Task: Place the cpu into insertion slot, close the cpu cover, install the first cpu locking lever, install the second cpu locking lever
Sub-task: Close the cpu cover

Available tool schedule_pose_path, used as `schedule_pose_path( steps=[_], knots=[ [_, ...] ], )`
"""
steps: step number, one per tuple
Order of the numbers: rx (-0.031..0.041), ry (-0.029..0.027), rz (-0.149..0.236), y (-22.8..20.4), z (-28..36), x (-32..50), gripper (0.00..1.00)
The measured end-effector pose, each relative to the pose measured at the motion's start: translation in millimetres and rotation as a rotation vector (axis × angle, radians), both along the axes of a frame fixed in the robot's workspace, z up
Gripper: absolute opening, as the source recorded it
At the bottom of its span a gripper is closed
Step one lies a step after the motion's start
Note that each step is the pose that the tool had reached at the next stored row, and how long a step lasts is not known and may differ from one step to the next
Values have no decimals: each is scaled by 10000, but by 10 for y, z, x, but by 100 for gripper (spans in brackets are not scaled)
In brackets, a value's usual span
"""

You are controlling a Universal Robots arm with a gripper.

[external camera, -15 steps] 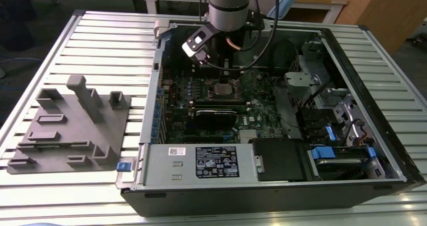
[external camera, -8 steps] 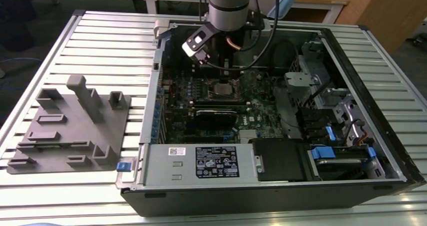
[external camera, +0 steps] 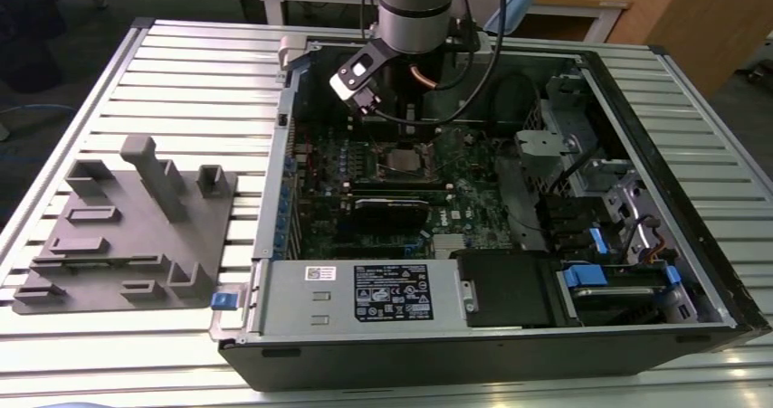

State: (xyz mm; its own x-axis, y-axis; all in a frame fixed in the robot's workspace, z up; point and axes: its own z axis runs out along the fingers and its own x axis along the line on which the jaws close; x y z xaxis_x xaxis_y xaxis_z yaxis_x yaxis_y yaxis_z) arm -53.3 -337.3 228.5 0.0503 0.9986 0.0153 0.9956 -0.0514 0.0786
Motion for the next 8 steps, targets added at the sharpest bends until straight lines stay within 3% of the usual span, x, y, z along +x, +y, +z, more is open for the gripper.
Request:
schedule_pose_path(
  steps=[8],
  knots=[
    [-5, 3, 0, -1, 11, 0, 11]
  ],
)
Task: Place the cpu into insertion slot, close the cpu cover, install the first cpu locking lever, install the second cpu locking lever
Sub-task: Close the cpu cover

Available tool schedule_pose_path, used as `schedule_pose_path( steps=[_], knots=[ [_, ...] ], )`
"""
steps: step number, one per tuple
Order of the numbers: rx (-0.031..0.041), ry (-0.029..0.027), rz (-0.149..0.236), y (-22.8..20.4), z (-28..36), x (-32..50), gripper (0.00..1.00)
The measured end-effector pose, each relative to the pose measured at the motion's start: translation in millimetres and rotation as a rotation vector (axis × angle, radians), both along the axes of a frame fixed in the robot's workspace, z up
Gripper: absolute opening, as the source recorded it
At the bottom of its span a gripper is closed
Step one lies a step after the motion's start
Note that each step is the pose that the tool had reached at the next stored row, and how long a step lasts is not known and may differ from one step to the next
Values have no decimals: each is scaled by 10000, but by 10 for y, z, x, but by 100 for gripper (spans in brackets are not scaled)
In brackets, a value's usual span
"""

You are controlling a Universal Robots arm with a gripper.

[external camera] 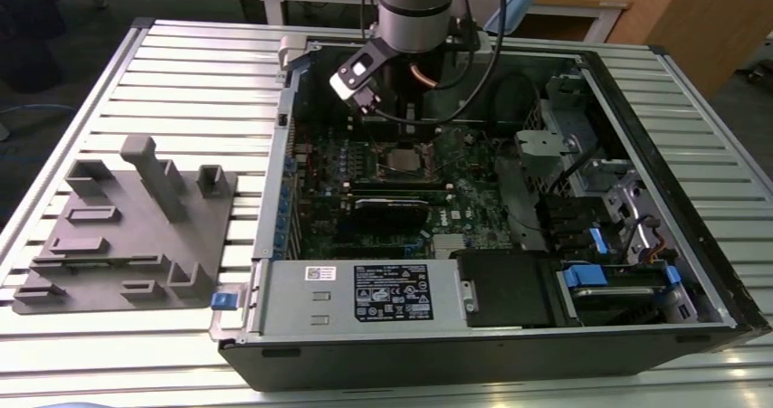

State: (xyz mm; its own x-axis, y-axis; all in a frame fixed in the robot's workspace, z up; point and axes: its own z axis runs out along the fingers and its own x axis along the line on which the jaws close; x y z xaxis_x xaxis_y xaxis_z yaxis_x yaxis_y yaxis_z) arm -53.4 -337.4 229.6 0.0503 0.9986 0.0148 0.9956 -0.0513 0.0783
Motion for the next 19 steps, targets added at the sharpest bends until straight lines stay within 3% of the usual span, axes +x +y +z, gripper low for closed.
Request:
schedule_pose_path(
  steps=[14, 19],
  knots=[
    [4, -3, 0, 1, 256, 0, 11],
    [7, -4, 0, 1, 271, 0, 11]
  ],
)
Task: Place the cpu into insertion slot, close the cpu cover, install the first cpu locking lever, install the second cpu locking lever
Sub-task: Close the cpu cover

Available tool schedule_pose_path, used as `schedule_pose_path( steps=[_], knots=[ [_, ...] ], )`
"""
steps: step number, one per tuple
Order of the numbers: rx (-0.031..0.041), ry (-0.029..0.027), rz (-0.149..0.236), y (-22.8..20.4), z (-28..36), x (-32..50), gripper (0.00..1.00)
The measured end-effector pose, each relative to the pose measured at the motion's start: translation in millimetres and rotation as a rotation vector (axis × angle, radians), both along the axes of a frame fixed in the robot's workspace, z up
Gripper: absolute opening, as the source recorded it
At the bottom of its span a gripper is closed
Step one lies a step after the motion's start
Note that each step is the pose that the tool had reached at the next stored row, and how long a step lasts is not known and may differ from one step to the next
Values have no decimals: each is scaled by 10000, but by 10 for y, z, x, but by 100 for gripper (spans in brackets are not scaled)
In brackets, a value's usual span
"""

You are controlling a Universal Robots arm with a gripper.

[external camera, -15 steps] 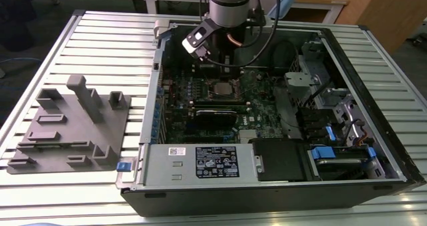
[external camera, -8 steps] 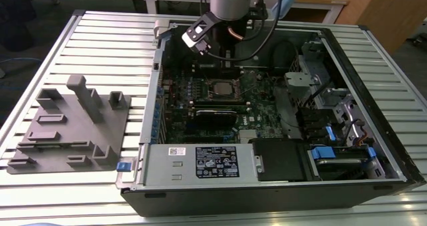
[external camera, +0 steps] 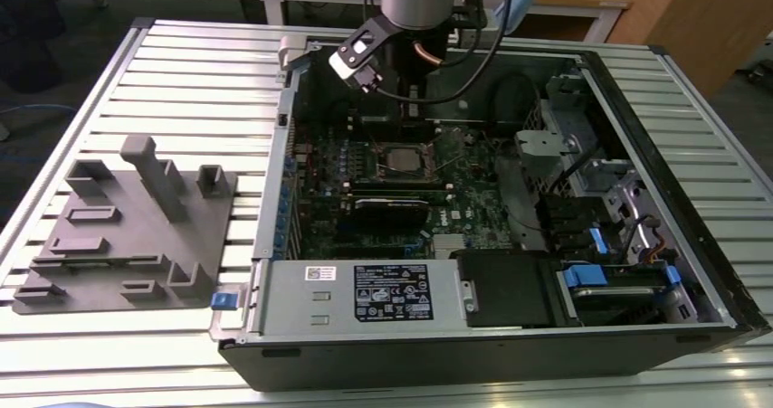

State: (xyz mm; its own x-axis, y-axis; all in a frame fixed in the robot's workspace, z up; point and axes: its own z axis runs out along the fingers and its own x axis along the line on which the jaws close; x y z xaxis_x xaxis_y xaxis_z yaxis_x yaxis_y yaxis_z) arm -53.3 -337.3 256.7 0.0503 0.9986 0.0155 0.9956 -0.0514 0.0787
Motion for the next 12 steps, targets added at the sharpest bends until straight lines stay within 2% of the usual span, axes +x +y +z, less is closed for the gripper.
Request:
schedule_pose_path(
  steps=[12],
  knots=[
    [-2, 1, 1, 0, 3, 31, 11]
  ],
)
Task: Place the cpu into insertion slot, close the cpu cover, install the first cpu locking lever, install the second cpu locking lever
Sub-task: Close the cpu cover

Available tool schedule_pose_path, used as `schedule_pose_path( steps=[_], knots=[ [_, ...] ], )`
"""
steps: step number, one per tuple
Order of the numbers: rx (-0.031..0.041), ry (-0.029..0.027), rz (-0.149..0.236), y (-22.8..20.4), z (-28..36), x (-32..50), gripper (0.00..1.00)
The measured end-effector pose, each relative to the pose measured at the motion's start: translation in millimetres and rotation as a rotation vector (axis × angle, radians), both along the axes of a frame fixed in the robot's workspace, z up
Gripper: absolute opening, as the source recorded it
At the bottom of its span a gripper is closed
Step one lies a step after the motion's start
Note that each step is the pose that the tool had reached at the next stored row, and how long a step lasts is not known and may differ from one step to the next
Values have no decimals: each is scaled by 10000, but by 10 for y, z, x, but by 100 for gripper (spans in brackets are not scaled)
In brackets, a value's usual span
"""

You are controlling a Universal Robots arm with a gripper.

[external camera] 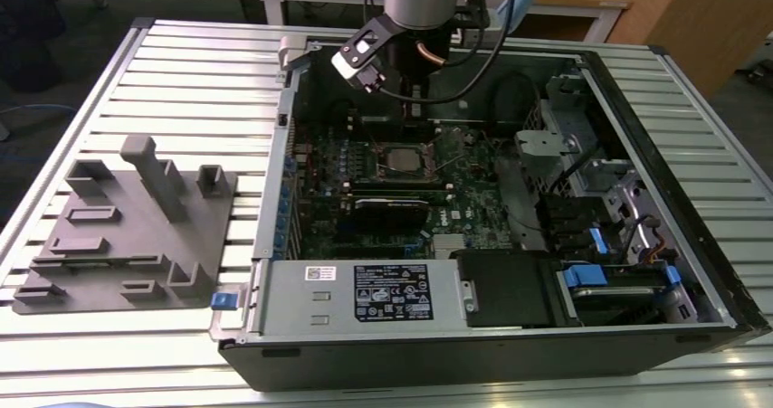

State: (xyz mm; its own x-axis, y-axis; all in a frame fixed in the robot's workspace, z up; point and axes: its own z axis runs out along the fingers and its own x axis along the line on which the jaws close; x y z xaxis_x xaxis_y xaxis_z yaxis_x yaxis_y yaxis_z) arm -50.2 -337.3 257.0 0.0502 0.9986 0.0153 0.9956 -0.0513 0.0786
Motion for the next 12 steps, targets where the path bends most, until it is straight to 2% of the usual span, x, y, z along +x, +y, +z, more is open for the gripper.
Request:
schedule_pose_path(
  steps=[5, 12],
  knots=[
    [0, 0, -1, 2, -1, 32, 11],
    [0, 0, 0, 10, -4, 142, 11]
  ],
)
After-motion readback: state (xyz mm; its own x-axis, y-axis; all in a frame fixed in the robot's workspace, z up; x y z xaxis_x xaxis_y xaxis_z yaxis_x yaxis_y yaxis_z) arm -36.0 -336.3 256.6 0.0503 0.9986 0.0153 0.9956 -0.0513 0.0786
